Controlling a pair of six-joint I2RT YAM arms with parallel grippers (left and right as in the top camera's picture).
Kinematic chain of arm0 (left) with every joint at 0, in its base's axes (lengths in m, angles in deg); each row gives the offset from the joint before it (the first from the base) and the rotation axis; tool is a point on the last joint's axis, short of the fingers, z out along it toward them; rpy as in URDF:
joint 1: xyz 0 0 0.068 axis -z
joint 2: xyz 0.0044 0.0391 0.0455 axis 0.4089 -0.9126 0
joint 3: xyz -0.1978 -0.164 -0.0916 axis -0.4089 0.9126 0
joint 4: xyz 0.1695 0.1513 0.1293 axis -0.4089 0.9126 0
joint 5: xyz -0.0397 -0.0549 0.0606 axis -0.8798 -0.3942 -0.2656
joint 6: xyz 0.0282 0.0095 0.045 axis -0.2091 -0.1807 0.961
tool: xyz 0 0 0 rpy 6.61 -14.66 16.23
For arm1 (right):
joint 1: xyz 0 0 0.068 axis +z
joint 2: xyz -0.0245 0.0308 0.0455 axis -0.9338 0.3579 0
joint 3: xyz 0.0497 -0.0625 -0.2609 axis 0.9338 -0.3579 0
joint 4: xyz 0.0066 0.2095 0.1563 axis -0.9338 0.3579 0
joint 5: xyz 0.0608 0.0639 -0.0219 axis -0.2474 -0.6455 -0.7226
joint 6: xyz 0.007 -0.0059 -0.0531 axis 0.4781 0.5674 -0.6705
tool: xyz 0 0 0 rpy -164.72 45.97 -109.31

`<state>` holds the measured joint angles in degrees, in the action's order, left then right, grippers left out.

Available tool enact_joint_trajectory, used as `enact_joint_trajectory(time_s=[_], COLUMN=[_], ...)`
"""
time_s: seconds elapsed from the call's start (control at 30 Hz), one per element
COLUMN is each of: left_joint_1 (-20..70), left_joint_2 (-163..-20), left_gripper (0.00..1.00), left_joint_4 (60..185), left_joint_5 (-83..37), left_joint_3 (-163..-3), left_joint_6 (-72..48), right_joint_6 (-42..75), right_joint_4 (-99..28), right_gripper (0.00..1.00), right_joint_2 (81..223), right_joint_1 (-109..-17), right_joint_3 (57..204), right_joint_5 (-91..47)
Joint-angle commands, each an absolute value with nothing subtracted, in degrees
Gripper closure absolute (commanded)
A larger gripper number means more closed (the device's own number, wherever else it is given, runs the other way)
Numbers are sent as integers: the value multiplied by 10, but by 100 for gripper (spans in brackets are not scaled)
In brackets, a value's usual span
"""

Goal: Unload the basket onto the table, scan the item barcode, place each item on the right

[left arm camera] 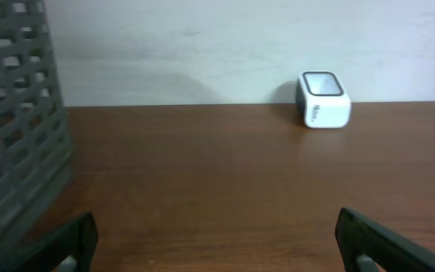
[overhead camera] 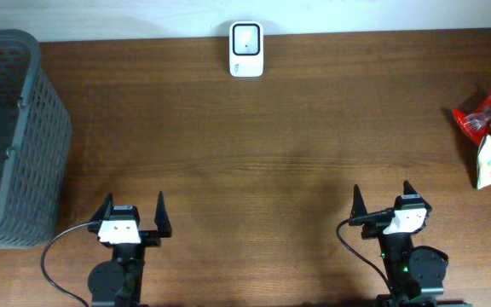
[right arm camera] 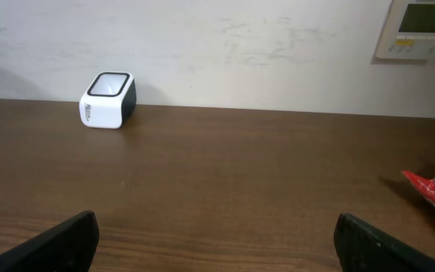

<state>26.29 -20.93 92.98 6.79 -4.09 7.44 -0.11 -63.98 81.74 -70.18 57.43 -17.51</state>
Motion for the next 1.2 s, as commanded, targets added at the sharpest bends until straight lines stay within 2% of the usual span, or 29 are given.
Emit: enact_joint_trajectory(time_s=[0.0, 1.17], left_joint_1=[260, 255], left_joint_2=[-206, -206], left_gripper=[1, 1], left_joint_4=[928, 929], left_joint_5=[109, 85], left_joint_3=[-37, -37], left_joint_6=[69, 90], right_joint_6=[6, 6], right_joint_4=[-639, -639], right_gripper=[1, 1], right_joint_2=[813, 813], right_joint_1=[-705, -705], right_joint_3=[570, 570], right_joint_5=[-168, -168])
